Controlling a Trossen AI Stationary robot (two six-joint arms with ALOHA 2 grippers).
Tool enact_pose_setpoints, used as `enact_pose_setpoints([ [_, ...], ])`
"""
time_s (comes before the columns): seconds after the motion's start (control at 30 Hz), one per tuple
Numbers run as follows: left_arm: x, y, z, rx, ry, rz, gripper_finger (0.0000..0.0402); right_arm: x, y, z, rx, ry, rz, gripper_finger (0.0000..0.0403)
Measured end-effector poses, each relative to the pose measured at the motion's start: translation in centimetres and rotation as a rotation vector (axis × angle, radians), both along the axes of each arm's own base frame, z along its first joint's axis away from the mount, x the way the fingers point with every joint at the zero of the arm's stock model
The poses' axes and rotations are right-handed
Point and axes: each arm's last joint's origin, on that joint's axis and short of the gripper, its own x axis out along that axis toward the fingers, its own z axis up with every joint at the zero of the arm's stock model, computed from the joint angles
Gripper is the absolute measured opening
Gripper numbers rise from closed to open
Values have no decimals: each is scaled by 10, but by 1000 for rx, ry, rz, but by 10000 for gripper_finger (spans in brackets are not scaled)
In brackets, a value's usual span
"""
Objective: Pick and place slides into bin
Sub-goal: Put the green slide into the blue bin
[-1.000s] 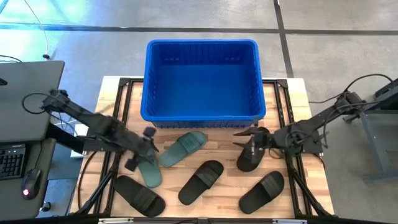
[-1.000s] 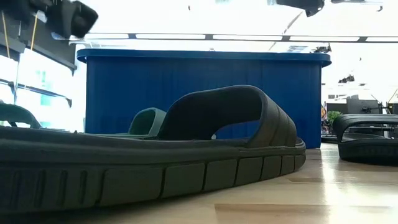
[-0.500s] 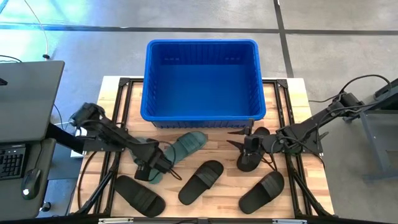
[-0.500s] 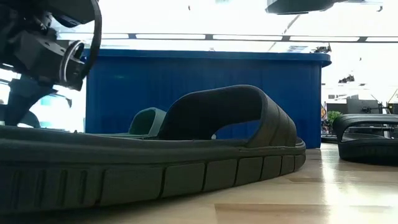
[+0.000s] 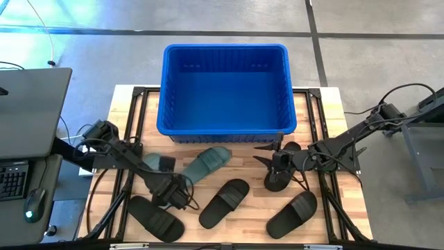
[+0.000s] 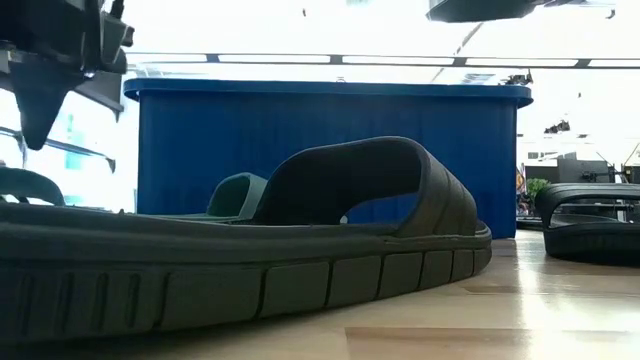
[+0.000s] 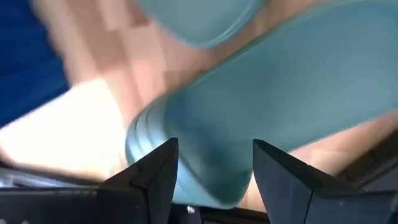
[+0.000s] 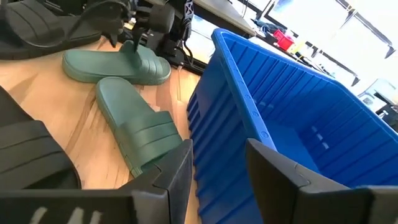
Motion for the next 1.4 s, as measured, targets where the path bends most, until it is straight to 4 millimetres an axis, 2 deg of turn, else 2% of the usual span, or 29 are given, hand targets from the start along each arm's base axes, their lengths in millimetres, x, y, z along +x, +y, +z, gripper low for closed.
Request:
enact_pose_setpoints([
  [0.17, -10, 4, -9, 87, 3, 141, 191, 0, 1, 0, 7, 3, 19, 139],
  [0.53, -32, 17, -38, 195, 50, 329, 183, 0, 0, 0, 7, 4, 21, 139],
  [0.67, -34, 18, -43, 188, 39, 352, 129, 0, 0, 0, 7, 4, 21, 139],
  [0.8, -34, 18, -43, 193, 35, 352, 32, 0, 1, 0, 8, 4, 21, 139],
  [0.87, -34, 18, -43, 192, 35, 356, 13, 0, 0, 0, 19, 1, 17, 139],
  [1.1, -21, 9, -28, 93, 17, 327, 8, 0, 1, -1, 26, -1, 15, 139],
  [1.4, 13, -13, 23, -90, -113, 96, 4, 0, 1, 0, 26, -1, 16, 139],
])
